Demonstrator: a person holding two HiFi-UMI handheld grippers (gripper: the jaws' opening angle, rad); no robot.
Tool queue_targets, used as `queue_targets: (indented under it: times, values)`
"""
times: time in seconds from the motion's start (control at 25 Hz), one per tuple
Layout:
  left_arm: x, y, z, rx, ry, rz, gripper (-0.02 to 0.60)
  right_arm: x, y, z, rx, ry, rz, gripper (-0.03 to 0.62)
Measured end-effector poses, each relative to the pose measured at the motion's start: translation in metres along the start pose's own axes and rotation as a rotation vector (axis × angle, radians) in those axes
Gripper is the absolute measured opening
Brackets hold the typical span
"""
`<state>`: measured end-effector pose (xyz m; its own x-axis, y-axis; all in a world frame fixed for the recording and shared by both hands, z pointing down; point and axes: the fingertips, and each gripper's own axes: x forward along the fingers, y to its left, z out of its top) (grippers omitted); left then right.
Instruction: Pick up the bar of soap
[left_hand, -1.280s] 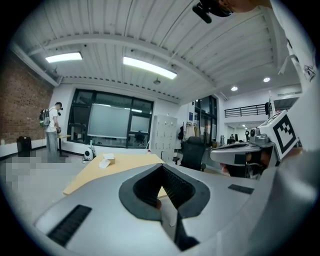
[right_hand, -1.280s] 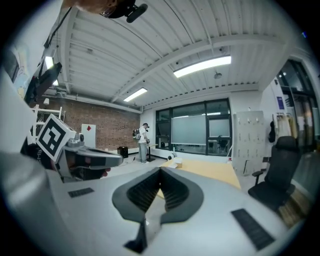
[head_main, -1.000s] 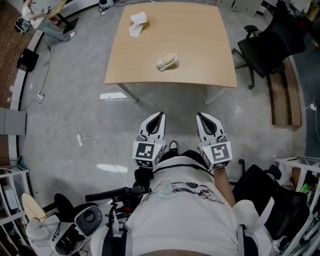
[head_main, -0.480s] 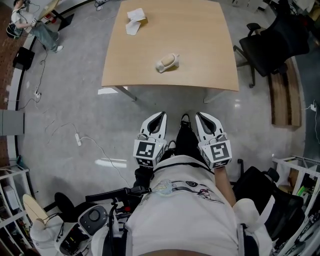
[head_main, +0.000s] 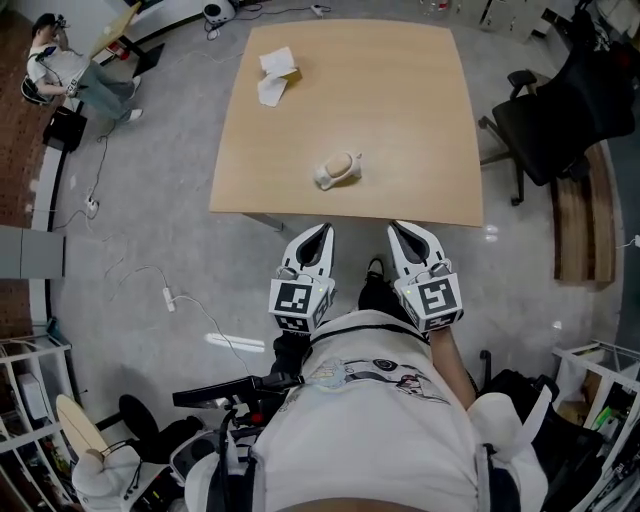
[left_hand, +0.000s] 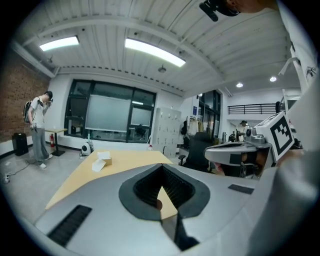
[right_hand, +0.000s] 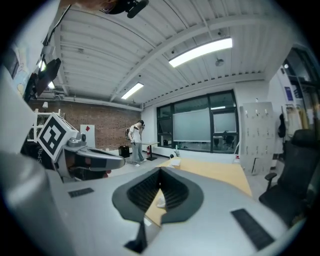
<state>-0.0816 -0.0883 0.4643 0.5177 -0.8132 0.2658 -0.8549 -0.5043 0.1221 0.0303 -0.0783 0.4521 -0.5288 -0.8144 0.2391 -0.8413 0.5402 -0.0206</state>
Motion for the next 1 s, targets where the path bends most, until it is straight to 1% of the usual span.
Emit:
queue_targets:
  times: [0.12,0.32,0.52,0.64,0.76,0.88,1.0]
  values:
    - [0.028,0.001,0.009,0.014,0.007,-0.001,0.000,0.016,-0.023,0.003,0.013,-0.010,0.005,0.005]
    - [0.066,0.003,0.006,0.043,0.053,-0.014,0.000,0.031,-0.056,0.005,0.038,-0.011,-0.005,0.005]
    - [0.099,0.013,0.005,0.042,0.093,0.001,0.000,0.044,-0.088,-0.006,0.086,0.016,-0.012,0.004]
    - [0.114,0.018,0.004,0.040,0.118,0.010,0.000,0.057,-0.103,-0.010,0.097,0.029,-0.010,0.005]
    - [0.122,0.023,-0.008,0.039,0.164,0.015,0.000,0.072,-0.108,-0.014,0.110,0.047,-0.007,0.005]
    - [0.129,0.030,-0.029,0.046,0.222,0.021,0.000,0.088,-0.106,-0.026,0.119,0.093,0.013,0.005]
    - [0.144,0.041,-0.044,0.051,0.248,0.011,0.000,0.110,-0.107,-0.037,0.119,0.123,0.018,0.005]
